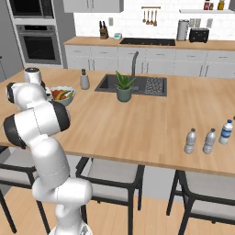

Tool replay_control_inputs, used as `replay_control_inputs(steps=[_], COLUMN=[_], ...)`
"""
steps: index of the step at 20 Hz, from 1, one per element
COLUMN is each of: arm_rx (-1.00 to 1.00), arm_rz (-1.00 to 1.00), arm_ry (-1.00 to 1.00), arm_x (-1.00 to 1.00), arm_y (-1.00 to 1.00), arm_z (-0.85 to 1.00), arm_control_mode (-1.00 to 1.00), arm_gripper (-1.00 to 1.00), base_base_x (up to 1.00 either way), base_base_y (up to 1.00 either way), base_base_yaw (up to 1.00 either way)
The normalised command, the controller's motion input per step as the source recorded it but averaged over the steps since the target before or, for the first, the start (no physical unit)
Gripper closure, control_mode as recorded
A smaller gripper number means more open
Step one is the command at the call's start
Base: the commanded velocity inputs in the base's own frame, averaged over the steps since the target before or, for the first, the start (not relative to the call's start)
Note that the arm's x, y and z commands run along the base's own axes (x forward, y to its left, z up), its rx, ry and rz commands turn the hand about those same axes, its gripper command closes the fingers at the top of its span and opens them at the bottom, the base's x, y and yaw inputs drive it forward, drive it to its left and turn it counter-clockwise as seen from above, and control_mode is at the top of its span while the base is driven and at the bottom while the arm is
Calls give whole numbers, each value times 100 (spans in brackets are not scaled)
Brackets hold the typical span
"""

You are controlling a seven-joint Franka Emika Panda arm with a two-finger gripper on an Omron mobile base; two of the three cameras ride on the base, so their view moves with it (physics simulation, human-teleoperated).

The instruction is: Move the plastic bottles in the middle to the plastics group, and the glass bottles in the middle to the glass group.

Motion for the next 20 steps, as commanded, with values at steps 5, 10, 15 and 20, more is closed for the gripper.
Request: replay_control_inputs(steps=[5,10,15,20], arm_rx=[0,0,0,0], arm_rz=[0,0,0,0], arm_ry=[-2,0,0,0], arm_x=[-8,-8,-38,-61], arm_y=[-5,-11,-41,-64], arm_z=[35,22,30,10], arm_control_mode=[-100,-100,-100,-100], arm_gripper=[-100,-100,-100,-100], base_base_x=[0,0,0,0], base_base_y=[0,0,0,0], base_base_yaw=[0,0,0,0])
